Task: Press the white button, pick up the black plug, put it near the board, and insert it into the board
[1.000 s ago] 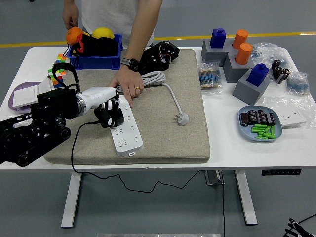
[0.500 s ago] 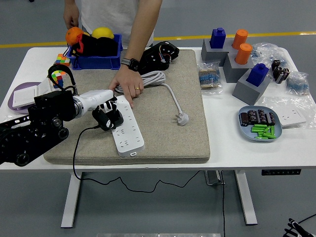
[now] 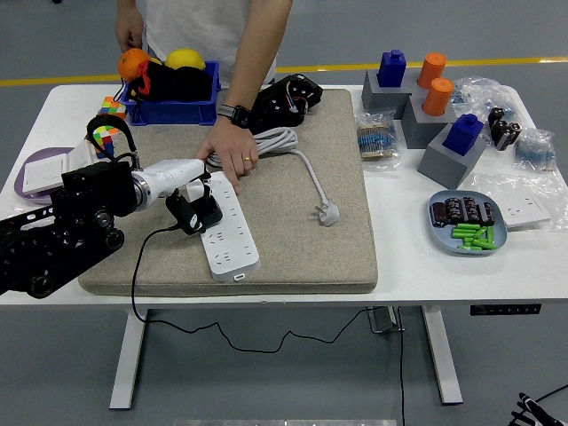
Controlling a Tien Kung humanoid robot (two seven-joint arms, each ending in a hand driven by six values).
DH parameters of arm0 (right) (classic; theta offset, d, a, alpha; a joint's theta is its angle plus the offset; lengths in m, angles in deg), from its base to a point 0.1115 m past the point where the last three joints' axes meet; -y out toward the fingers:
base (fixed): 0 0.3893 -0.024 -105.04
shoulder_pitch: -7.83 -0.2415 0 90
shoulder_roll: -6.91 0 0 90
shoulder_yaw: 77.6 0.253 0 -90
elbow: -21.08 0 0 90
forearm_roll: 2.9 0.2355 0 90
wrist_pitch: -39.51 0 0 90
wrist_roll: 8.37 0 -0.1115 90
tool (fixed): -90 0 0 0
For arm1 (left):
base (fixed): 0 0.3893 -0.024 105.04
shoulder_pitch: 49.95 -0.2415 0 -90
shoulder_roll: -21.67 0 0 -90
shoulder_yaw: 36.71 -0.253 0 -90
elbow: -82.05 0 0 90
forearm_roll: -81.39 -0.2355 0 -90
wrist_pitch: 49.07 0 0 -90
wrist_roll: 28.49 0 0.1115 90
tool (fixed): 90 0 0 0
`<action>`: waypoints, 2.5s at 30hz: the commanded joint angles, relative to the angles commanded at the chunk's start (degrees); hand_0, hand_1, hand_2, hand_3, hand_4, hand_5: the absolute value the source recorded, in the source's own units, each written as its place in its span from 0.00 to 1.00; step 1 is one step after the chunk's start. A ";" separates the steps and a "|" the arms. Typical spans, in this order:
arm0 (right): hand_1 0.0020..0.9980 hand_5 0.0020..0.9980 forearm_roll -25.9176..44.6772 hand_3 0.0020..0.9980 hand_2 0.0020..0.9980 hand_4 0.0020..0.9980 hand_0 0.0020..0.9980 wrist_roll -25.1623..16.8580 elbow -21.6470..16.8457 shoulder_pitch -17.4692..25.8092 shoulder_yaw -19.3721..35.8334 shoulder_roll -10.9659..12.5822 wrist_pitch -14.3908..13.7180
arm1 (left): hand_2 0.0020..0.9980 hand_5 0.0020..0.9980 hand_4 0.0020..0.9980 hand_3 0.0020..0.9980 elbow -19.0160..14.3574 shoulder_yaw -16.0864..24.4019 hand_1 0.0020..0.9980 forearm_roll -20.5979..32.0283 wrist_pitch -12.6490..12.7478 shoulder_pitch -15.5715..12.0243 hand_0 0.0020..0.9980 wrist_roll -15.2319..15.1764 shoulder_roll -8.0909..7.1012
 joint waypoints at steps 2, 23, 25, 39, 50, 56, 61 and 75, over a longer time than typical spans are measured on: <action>0.61 0.47 -0.07 0.63 0.63 0.72 0.78 0.00 0.01 0.02 0.09 0.02 -0.02 | 0.70 0.00 1.00 0.54 -0.16 0.16 0.88 0.14 0.05 -0.04 0.80 -0.11 -0.12; 0.61 0.47 -0.21 0.63 0.63 0.72 0.78 0.04 0.03 0.42 0.13 -0.07 0.02 | 0.67 0.00 1.00 0.50 -6.79 13.90 0.87 -0.66 5.34 -7.81 0.80 -1.84 -2.39; 0.61 0.47 -0.11 0.63 0.63 0.72 0.78 0.02 -0.03 0.57 0.19 -0.16 0.06 | 0.60 0.00 0.82 0.56 -6.21 15.96 0.80 -1.48 6.60 -9.32 0.73 -2.65 -2.18; 0.61 0.46 0.81 0.63 0.63 0.72 0.78 -0.10 -0.33 0.61 -0.99 -0.37 -0.01 | 0.52 0.00 0.69 0.55 -2.11 15.82 0.73 -3.76 11.74 -12.57 0.64 -5.56 0.64; 0.61 0.46 0.49 0.63 0.63 0.72 0.78 -0.02 -0.18 0.59 -0.63 -0.41 0.12 | 0.50 0.00 0.82 1.00 -0.83 14.93 0.71 -3.73 11.29 -12.30 0.62 -5.22 2.08; 0.61 0.46 0.67 0.63 0.62 0.72 0.78 -0.06 -0.21 0.56 -0.91 -0.37 0.14 | 0.49 0.00 0.80 0.37 -1.15 14.62 0.70 -3.40 10.87 -12.18 0.60 -4.95 2.58; 0.61 0.46 0.93 0.63 0.62 0.72 0.78 -0.12 -0.29 0.48 -1.24 -0.46 0.14 | 0.49 0.00 0.80 0.36 -1.02 14.31 0.70 -3.09 10.81 -12.22 0.60 -4.98 3.37; 0.61 0.46 0.92 0.63 0.62 0.72 0.78 -0.09 -0.24 0.45 -1.32 -0.47 0.13 | 0.48 0.00 0.83 0.36 0.13 13.46 0.69 -2.47 10.50 -11.94 0.61 -5.04 5.64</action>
